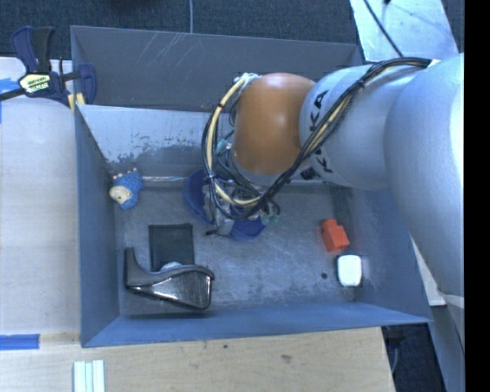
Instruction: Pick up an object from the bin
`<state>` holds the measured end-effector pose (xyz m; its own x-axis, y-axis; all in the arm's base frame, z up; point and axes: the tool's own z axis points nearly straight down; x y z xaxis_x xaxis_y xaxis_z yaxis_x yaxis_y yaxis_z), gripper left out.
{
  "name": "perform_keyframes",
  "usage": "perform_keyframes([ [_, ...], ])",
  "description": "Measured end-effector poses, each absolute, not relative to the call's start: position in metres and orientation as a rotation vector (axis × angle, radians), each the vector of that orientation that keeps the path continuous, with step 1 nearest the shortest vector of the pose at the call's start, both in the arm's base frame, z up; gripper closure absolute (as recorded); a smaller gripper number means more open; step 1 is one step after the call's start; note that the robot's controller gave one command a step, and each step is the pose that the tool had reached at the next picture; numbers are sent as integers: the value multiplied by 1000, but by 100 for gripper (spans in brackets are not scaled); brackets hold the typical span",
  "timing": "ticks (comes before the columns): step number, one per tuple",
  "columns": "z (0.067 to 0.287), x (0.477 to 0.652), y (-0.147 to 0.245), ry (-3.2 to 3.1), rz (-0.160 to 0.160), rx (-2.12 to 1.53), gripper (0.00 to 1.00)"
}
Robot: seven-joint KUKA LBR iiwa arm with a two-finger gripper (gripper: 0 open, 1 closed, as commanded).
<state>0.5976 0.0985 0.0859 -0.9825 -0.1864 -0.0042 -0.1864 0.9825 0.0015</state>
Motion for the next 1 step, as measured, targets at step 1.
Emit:
perform_keyframes([
  [1,210,601,114,3111,2,-323,100],
])
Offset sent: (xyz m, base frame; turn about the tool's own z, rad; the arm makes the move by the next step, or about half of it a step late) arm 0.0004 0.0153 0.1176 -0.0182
